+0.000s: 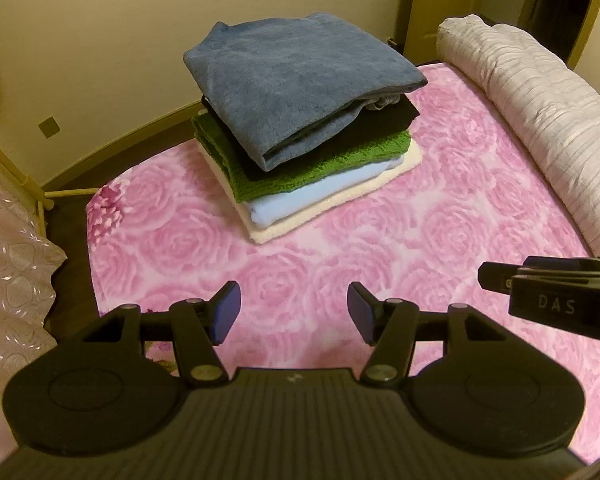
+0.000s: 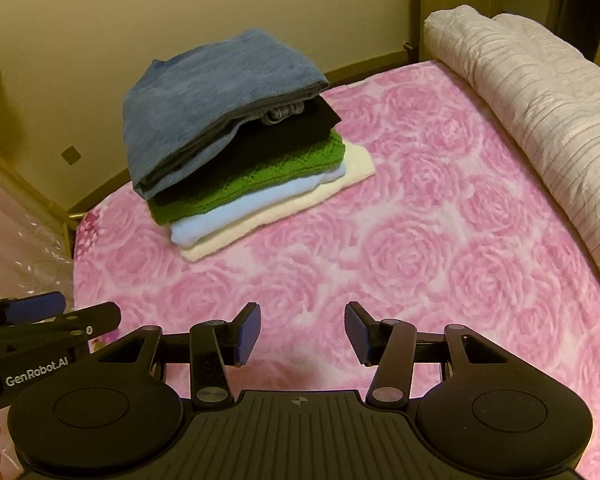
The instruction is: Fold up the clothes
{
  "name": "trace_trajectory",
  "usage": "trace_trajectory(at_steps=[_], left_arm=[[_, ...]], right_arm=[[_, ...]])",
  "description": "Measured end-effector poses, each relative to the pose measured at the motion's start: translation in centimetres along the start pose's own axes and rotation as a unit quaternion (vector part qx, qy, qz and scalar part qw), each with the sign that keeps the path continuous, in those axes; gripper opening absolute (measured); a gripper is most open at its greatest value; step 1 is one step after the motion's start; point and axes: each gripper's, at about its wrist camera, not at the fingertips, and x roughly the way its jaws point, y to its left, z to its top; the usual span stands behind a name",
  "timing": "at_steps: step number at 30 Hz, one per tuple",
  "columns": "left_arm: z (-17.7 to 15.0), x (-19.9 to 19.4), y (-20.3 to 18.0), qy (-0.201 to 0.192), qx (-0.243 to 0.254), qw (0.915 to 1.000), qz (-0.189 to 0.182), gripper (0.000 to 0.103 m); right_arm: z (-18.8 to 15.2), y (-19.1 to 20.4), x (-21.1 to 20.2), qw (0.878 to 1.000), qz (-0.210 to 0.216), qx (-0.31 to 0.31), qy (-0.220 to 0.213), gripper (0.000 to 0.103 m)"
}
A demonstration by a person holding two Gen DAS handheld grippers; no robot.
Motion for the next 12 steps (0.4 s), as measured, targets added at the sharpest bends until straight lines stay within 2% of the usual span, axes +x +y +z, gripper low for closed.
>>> trace_trajectory(at_steps=[12], left_arm=[[1.1, 1.1, 0.1, -0.007, -0.002, 1.0000, 0.005, 0.055]], right_arm=[[1.1, 0.3, 0.6, 1.000, 0.001, 0.002, -0.002, 0.051]])
